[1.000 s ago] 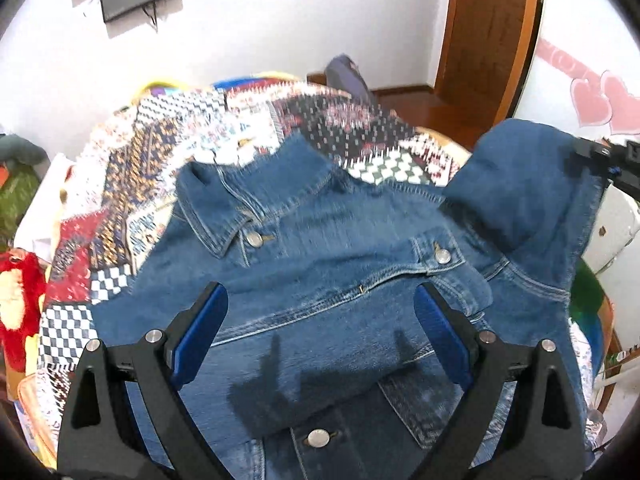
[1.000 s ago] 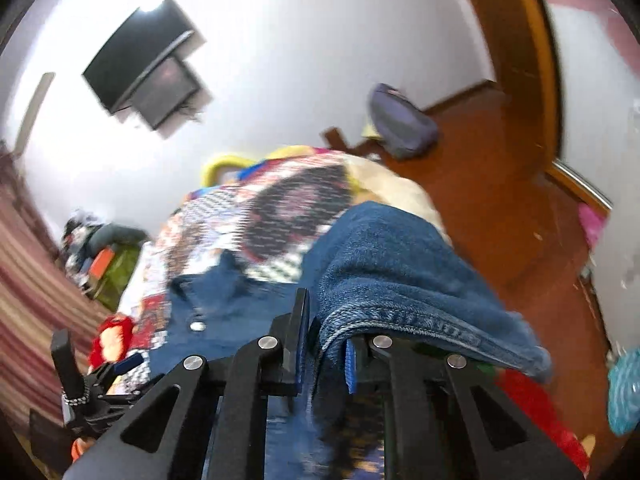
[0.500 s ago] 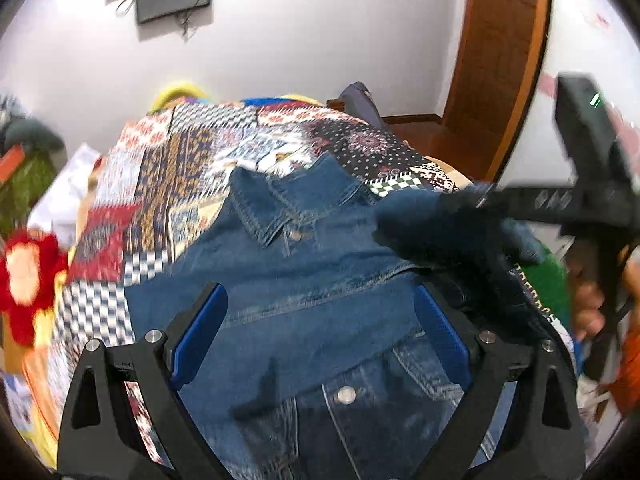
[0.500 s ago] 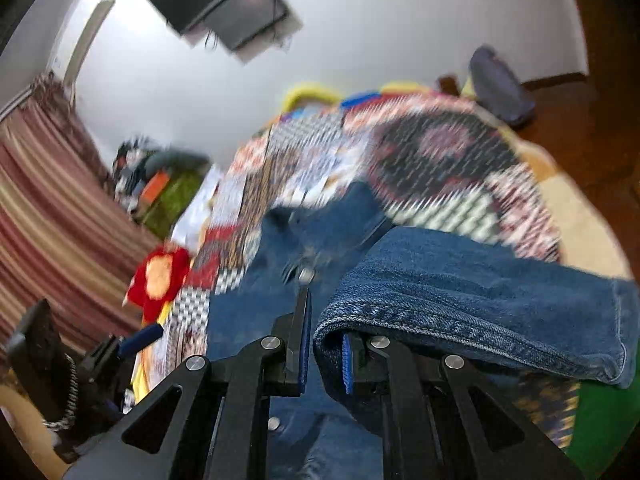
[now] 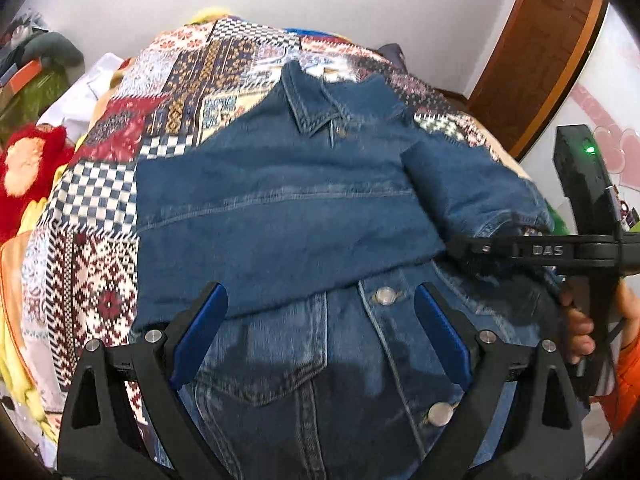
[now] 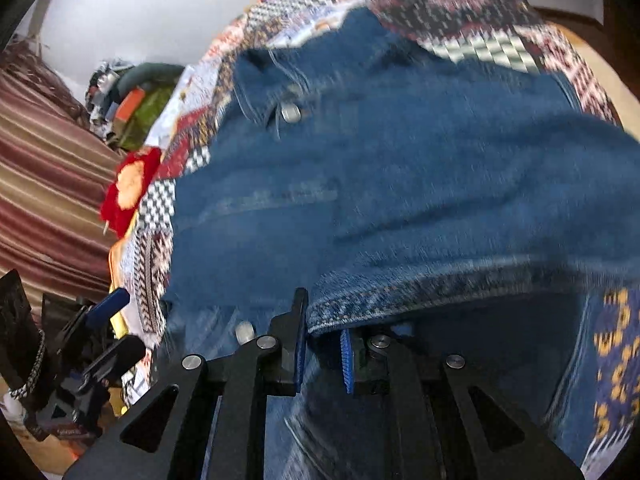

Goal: Fold large clothes

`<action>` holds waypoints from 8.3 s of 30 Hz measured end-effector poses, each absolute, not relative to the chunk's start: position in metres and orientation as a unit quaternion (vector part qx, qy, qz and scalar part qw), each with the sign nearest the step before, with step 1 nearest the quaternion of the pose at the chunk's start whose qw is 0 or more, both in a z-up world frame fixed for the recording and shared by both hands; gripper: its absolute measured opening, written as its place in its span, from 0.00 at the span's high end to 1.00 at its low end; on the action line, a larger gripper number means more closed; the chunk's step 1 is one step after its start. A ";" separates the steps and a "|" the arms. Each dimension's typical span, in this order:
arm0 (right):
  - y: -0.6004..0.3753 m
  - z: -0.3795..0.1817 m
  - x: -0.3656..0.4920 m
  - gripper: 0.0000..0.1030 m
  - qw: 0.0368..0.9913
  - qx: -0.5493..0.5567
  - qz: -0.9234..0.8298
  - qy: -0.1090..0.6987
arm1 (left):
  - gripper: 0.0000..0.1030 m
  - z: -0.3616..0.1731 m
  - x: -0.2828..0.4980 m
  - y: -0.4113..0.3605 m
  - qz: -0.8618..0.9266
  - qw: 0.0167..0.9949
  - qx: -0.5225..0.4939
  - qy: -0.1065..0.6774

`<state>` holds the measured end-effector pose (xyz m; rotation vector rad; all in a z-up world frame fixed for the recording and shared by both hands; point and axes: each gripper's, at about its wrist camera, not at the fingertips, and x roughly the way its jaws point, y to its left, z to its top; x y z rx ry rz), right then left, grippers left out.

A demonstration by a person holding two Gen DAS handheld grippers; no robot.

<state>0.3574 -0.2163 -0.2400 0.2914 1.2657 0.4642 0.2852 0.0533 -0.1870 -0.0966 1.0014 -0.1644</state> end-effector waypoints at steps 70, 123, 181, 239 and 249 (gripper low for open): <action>-0.335 -0.206 0.334 0.89 0.842 0.051 0.123 0.522 | 0.90 -0.134 0.378 0.014 -0.098 0.906 -0.017 0.412; -0.285 -0.246 0.379 0.89 0.826 -0.027 0.144 0.545 | 0.00 -0.239 0.367 0.158 0.067 0.846 -0.040 0.527; -0.312 -0.243 0.386 0.22 0.853 -0.153 0.026 0.498 | 0.00 -0.243 0.308 0.151 0.074 0.846 0.013 0.528; -0.259 -0.144 0.542 0.87 0.900 0.012 0.160 0.404 | 0.89 -0.209 0.437 0.230 0.071 0.884 -0.117 0.448; -0.266 -0.217 0.585 0.86 0.881 0.010 0.111 0.459 | 0.87 -0.266 0.466 0.239 0.088 0.864 -0.104 0.485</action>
